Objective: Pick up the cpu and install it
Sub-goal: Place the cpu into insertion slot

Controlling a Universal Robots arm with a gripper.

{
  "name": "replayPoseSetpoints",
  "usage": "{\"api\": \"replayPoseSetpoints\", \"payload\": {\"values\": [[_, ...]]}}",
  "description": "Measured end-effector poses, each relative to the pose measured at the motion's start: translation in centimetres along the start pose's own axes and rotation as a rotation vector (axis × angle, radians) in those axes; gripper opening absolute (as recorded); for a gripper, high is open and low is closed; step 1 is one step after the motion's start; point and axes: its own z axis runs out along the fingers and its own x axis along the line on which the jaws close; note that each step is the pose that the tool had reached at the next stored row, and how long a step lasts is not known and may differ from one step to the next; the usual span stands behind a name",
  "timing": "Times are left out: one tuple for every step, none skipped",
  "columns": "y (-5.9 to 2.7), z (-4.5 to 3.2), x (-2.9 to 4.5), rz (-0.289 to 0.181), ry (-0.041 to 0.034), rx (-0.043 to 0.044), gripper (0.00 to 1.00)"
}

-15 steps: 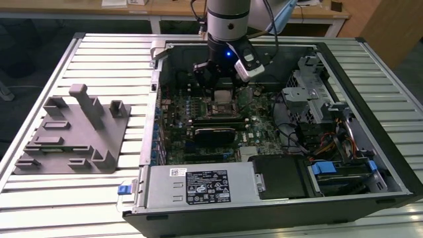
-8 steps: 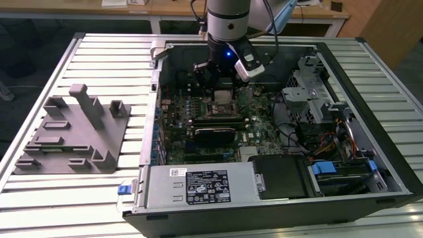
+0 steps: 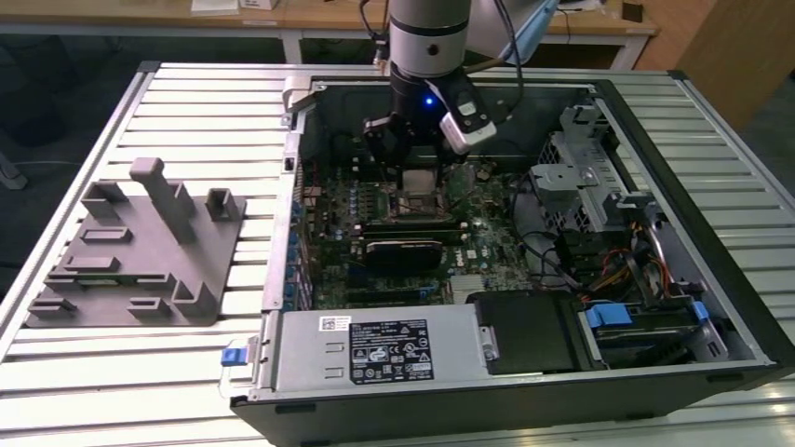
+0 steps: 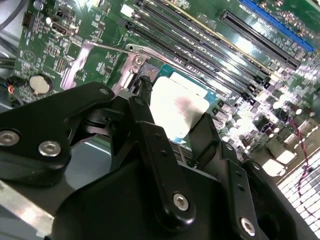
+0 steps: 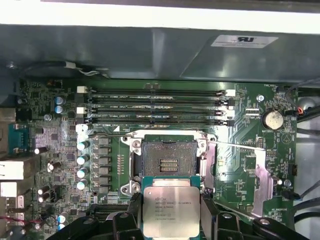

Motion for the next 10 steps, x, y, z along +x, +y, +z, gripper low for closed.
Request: {"api": "replayPoseSetpoints", "payload": {"values": [[0.00,0.00,0.00,0.017,0.0005,0.0006,0.54],[0.00,0.00,0.00,0.034,0.0010,0.0013,0.54],[0.00,0.00,0.00,0.053,0.0015,0.0021,0.54],[0.00,0.00,0.00,0.070,0.0020,0.0028,0.54],[0.00,0.00,0.00,0.088,0.0025,0.0035,0.54],[0.00,0.00,0.01,0.106,0.0030,0.0043,0.54],[0.00,0.00,0.00,0.124,0.0035,0.0050,0.54],[0.00,0.00,0.00,0.141,0.0040,0.0057,0.54],[0.00,0.00,0.00,0.158,0.0044,0.0064,0.54],[0.00,0.00,0.00,0.176,0.0049,0.0071,0.54]]}}
